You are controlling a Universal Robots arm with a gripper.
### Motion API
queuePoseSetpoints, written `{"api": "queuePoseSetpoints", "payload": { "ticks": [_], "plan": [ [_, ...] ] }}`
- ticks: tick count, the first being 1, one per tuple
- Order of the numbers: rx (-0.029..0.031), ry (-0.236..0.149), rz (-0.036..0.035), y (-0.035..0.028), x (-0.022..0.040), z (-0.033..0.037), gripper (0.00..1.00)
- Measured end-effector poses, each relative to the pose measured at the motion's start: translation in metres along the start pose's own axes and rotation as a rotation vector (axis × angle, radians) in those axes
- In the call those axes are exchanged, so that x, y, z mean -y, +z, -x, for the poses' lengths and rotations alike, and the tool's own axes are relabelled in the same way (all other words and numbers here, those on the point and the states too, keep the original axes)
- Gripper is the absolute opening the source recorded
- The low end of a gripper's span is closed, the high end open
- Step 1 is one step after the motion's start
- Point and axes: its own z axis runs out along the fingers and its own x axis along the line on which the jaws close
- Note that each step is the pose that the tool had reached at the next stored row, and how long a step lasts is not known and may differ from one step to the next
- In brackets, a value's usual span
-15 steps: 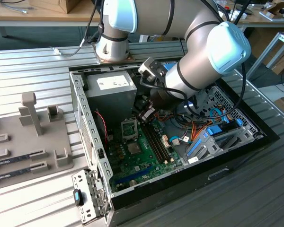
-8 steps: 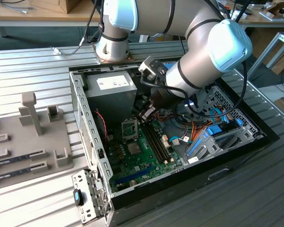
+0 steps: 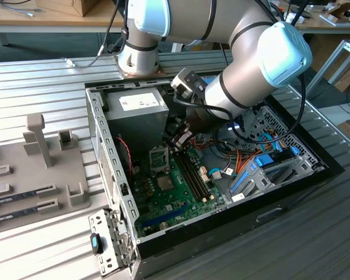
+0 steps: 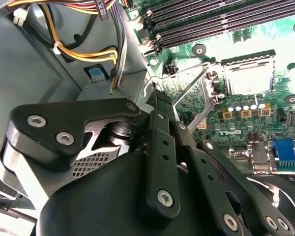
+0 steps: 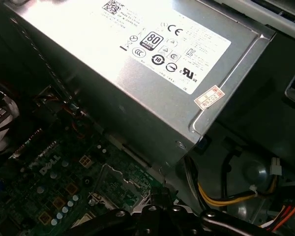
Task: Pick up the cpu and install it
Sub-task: 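Install the first cpu locking lever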
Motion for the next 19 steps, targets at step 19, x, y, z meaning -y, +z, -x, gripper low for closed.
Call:
{"api": "queuePoseSetpoints", "payload": {
  "ticks": [19],
  "plan": [
    [-0.0026,-0.010,0.0022,-0.0059,0.0001,-0.0018,0.11]
  ]
}}
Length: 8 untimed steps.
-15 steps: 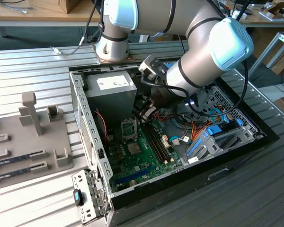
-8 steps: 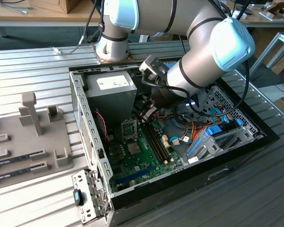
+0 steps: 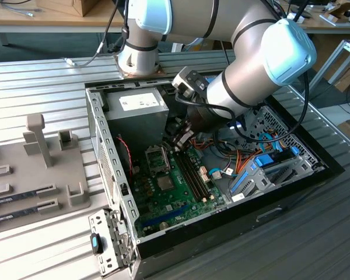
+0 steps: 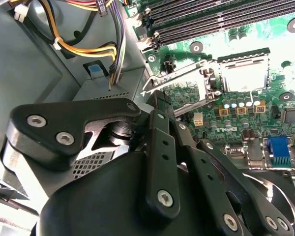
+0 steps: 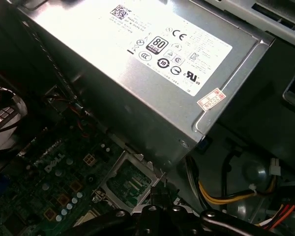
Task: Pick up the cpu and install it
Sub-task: 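Install the first cpu locking lever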
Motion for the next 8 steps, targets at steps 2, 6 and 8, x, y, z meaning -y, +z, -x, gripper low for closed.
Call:
{"api": "queuePoseSetpoints", "payload": {
  "ticks": [2,6,8],
  "plan": [
    [-0.0012,0.000,0.0009,0.0005,0.0006,0.0005,0.11],
    [-0.0066,0.003,0.0055,0.0041,0.0035,0.0038,0.11],
    [-0.0077,0.003,0.0067,0.0066,0.0033,0.0058,0.11]
  ]
}}
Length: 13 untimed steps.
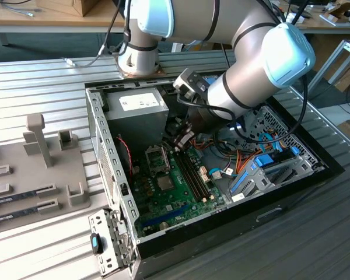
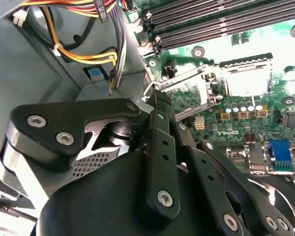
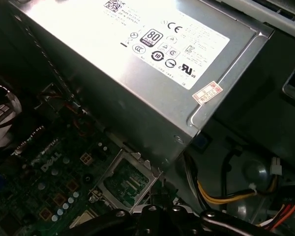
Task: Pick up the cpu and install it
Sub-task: 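Install the first cpu locking lever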
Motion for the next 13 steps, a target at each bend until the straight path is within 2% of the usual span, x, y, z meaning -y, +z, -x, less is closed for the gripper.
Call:
{"api": "queuePoseSetpoints", "payload": {
  "ticks": [6,10,13],
  "plan": [
    [-0.0026,0.001,0.0025,0.0094,-0.0014,0.0068,0.11],
    [-0.0049,0.002,0.0040,0.0195,-0.0010,0.0107,0.11],
    [-0.0054,0.002,0.0046,0.0247,-0.0016,0.0133,0.11]
  ]
}}
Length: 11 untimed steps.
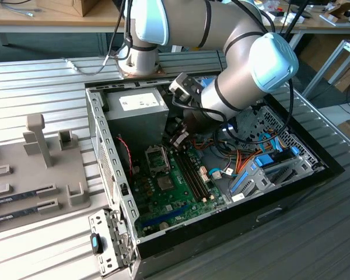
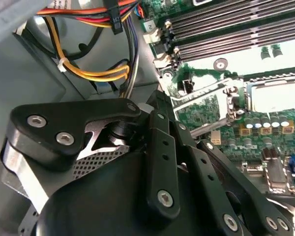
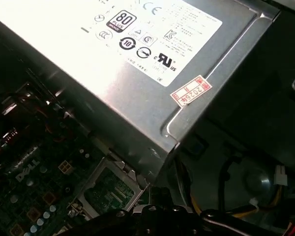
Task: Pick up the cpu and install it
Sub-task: 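Install the first cpu locking lever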
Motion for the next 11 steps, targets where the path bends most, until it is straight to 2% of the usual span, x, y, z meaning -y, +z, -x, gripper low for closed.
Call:
{"api": "queuePoseSetpoints", "payload": {
  "ticks": [5,11],
  "plan": [
    [-0.0001,-0.001,0.0001,0.0066,0.0026,0.0002,0.11],
    [-0.0004,-0.001,0.0001,0.0070,0.0025,-0.0003,0.11]
  ]
}}
